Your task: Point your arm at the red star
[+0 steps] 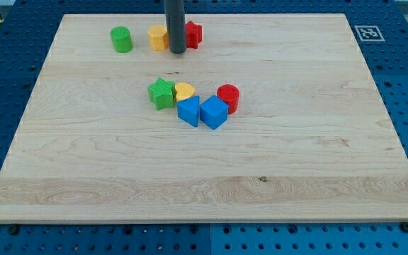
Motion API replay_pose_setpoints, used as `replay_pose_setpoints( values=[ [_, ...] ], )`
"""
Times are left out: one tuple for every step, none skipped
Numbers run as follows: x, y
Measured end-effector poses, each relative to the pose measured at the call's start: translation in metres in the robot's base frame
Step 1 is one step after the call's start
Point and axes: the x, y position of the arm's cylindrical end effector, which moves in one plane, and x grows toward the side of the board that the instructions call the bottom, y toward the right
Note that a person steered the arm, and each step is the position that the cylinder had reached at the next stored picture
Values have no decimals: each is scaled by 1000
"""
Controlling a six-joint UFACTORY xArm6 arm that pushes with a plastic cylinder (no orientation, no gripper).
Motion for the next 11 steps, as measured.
replay_pose_setpoints(
  values=[
    [-1, 3],
    [7, 19],
    [13, 47],
    [1, 81],
    [-10, 117],
    [-10, 117],
    [-26, 97],
    [-46, 83],
    [-53, 64],
    [-74, 56],
    [-92, 43]
  ],
)
